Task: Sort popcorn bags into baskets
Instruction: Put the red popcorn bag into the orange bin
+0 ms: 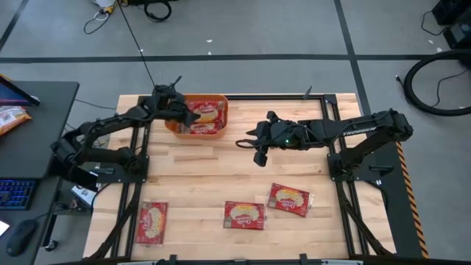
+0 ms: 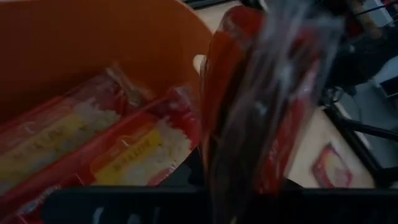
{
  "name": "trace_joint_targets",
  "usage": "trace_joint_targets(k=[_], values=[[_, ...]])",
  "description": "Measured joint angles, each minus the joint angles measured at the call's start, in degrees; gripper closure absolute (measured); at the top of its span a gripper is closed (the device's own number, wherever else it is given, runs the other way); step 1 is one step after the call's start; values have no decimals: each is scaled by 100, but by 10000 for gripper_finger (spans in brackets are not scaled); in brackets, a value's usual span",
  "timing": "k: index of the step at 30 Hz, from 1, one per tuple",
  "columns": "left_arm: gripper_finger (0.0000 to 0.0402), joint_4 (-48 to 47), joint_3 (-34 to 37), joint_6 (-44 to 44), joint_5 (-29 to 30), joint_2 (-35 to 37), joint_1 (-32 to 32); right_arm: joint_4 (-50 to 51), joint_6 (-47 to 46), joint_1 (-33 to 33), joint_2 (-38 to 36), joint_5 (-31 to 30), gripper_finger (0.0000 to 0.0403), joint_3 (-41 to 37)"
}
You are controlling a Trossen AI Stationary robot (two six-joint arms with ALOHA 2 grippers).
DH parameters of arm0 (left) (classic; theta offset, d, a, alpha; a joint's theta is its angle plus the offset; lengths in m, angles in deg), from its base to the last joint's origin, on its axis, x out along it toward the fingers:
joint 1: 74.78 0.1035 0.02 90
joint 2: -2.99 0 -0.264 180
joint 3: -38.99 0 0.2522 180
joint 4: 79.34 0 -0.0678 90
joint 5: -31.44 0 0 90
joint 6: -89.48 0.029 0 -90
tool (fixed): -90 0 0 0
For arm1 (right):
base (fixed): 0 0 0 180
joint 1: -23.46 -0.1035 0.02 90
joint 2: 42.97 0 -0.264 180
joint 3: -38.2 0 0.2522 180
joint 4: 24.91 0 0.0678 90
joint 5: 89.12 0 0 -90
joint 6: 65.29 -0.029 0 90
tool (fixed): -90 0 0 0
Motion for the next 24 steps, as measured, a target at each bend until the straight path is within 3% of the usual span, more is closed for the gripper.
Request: trace_joint_targets(k=[10,24], values=[[338,38,-2,170,903,-186,-16,-3,-118,-139,-4,-62,281,2],[208,67,-2,329,1606,-150,-49,-3,-256,-145,-4,-109,281,2]])
